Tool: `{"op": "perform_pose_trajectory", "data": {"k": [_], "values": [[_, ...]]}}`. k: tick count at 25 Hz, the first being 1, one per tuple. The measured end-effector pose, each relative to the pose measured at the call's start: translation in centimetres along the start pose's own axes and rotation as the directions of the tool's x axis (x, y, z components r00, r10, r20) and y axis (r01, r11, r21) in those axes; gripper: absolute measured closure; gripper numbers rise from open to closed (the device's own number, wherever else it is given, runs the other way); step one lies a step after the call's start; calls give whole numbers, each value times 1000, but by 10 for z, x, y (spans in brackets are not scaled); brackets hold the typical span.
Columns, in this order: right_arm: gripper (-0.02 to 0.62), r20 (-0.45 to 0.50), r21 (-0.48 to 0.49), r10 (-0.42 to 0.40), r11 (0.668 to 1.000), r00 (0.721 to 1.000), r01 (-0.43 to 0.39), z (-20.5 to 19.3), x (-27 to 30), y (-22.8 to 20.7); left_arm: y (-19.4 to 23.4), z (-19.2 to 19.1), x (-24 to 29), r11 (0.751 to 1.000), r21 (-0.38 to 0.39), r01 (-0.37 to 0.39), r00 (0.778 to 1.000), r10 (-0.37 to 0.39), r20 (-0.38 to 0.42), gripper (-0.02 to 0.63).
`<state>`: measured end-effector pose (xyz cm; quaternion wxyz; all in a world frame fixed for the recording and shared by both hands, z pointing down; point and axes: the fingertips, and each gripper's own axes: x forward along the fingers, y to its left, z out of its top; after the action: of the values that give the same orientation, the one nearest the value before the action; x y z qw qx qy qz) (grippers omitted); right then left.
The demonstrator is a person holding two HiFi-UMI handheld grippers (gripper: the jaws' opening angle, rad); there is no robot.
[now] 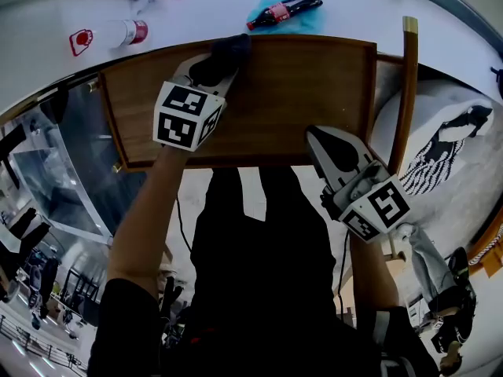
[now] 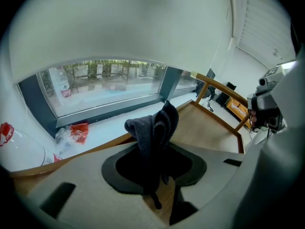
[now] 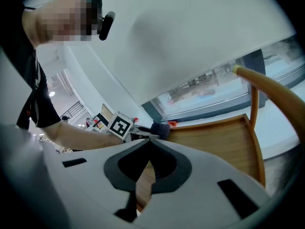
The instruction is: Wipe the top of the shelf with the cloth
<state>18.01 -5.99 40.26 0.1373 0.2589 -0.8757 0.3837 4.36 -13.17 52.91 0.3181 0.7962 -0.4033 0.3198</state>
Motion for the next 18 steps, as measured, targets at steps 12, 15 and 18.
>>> {"op": "perform_pose_trajectory", "data": {"k": [12,15,18], "values": [[591,48,33,-40,999,998,38,1,-28,-21,-40,27,34,996,61,63,998,-63,-2,466],[592,60,42,-36,999,998,34,1,-30,-20,-52,33,43,993,77,85,996,-85,-2,466],[591,78,57,-20,998,997,16,1,-30,-15,-66,39,52,990,93,106,994,-106,-4,466]]}}
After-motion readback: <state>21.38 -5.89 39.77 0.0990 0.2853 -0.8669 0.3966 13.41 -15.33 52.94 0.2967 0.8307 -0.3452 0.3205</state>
